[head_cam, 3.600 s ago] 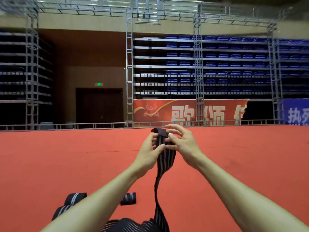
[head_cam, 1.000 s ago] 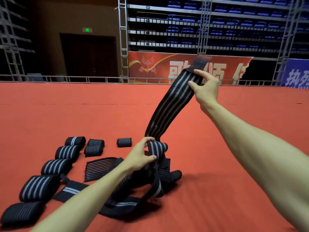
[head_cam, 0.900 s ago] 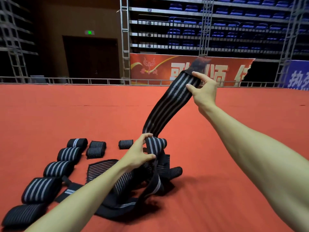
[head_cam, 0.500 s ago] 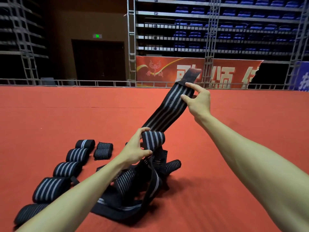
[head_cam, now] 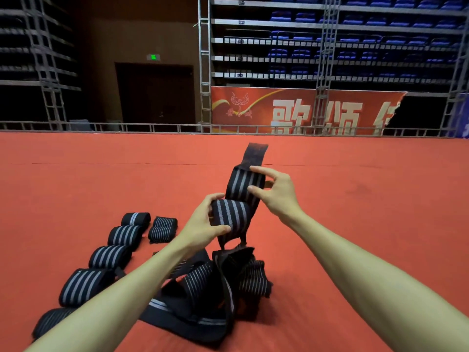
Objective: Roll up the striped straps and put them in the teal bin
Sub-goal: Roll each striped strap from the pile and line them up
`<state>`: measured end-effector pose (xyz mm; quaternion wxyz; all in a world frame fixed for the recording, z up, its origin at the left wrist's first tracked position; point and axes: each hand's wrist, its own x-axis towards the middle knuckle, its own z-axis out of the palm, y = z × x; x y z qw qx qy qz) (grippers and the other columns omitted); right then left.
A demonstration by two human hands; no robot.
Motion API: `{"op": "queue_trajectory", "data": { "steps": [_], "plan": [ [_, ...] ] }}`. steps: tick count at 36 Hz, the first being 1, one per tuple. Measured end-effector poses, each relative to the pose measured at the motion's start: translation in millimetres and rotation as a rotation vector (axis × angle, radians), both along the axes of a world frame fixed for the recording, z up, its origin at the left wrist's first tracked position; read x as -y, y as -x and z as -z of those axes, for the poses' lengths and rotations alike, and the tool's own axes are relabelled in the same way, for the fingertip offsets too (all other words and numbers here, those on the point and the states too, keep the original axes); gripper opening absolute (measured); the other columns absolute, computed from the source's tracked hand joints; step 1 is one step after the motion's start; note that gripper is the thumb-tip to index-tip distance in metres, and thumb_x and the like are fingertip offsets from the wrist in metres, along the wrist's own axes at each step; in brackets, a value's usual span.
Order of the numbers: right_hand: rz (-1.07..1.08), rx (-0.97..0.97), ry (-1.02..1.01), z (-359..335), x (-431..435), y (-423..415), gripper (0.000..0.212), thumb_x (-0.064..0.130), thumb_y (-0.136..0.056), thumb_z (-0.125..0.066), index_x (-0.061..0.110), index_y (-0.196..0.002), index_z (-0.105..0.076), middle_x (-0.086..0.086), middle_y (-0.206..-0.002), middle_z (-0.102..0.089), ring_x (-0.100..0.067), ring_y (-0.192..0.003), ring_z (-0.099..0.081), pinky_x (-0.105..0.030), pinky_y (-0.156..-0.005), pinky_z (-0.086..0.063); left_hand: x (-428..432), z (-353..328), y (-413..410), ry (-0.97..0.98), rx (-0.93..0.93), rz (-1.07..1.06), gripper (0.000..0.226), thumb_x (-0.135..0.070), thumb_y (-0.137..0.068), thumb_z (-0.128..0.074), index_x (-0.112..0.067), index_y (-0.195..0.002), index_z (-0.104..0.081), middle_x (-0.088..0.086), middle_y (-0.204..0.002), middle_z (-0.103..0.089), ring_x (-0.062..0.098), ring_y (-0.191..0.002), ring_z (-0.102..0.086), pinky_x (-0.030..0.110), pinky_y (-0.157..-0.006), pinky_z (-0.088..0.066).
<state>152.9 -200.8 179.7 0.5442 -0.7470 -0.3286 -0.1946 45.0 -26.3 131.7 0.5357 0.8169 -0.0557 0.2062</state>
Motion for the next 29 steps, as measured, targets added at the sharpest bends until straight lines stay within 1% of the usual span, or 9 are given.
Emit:
{"op": "queue_trajectory", "data": {
  "steps": [5,9,12,16,20,23,25,27,29],
  "plan": [
    [-0.058,-0.078,0.038,9,-3,3,0.059,0.012,-0.073,-0.084,0.033,-0.124,-0.066,0.009,-0.125,-0.067,-0.014,-0.107,-0.066,-0.041,-0.094,-0.055,-4,1,0,0.042,0.015,0.011,0.073,0.012,-0.077,-0.071,-0.021,-0.137,-0.044,0.0,-0.118,-0.064,0.006,-0.103,-0.064,0.022,-0.086,-0.052],
    [-0.105,-0.135,0.075,14,-5,6,0.066,0.015,-0.071,-0.087,0.032,-0.13,-0.062,0.008,-0.13,-0.064,-0.015,-0.114,-0.063,-0.044,-0.098,-0.052,-5,-1,-1,0.058,0.034,0.025,0.071,0.01,-0.079,-0.071,-0.021,-0.136,-0.045,0.0,-0.117,-0.065,0.004,-0.102,-0.065,0.03,-0.09,-0.054],
    [-0.146,-0.18,0.079,18,-5,11,0.07,0.015,-0.069,-0.088,0.031,-0.131,-0.061,0.01,-0.129,-0.064,-0.013,-0.109,-0.066,-0.043,-0.096,-0.054,-6,0,-4,0.077,0.044,0.039,0.071,0.009,-0.079,-0.071,-0.025,-0.136,-0.045,0.003,-0.121,-0.064,0.01,-0.108,-0.064,0.033,-0.092,-0.054],
    [-0.174,-0.2,0.055,20,-6,21,0.07,0.006,-0.071,-0.086,0.026,-0.133,-0.06,0.024,-0.117,-0.06,-0.011,-0.105,-0.066,-0.038,-0.095,-0.055,-6,3,-6,0.079,0.049,0.05,0.071,0.006,-0.079,-0.072,-0.026,-0.136,-0.044,0.003,-0.123,-0.063,0.013,-0.111,-0.064,0.032,-0.092,-0.054],
    [-0.152,-0.208,0.039,27,-7,22,0.072,0.002,-0.07,-0.085,0.027,-0.133,-0.06,0.033,-0.112,-0.056,-0.013,-0.11,-0.064,-0.039,-0.097,-0.053,-3,9,-4,0.078,0.027,0.063,0.073,0.011,-0.08,-0.07,-0.023,-0.139,-0.041,0.0,-0.121,-0.063,0.008,-0.107,-0.065,0.029,-0.09,-0.054],
    [-0.123,-0.212,0.016,35,-7,20,0.073,0.003,-0.069,-0.086,0.028,-0.133,-0.06,0.017,-0.128,-0.06,-0.014,-0.114,-0.063,-0.04,-0.1,-0.052,-1,20,0,0.06,0.005,0.081,0.076,0.012,-0.08,-0.069,-0.024,-0.139,-0.037,0.0,-0.123,-0.061,0.009,-0.105,-0.066,0.026,-0.086,-0.054],
    [-0.091,-0.208,-0.002,41,-8,18,0.073,0.004,-0.068,-0.086,0.03,-0.132,-0.061,0.005,-0.137,-0.058,-0.016,-0.115,-0.063,-0.042,-0.1,-0.052,1,30,3,0.027,-0.023,0.09,0.079,0.011,-0.08,-0.069,-0.026,-0.14,-0.034,0.002,-0.124,-0.06,0.006,-0.095,-0.067,0.023,-0.081,-0.052],
    [-0.062,-0.214,-0.016,46,-9,18,0.073,0.004,-0.068,-0.086,0.031,-0.131,-0.062,0.0,-0.138,-0.059,-0.017,-0.114,-0.064,-0.043,-0.1,-0.052,4,41,5,-0.026,-0.048,0.106,0.083,0.008,-0.08,-0.071,-0.027,-0.142,-0.029,0.003,-0.128,-0.057,0.001,-0.085,-0.064,0.022,-0.078,-0.051],
    [-0.039,-0.224,-0.039,50,-8,18,0.071,0.004,-0.069,-0.085,0.032,-0.13,-0.062,-0.001,-0.139,-0.058,-0.017,-0.114,-0.064,-0.043,-0.1,-0.052,7,52,7,-0.073,-0.078,0.131,0.09,0.002,-0.081,-0.074,-0.029,-0.147,-0.022,-0.003,-0.135,-0.05,-0.003,-0.088,-0.062,0.023,-0.08,-0.051]
  ]
}}
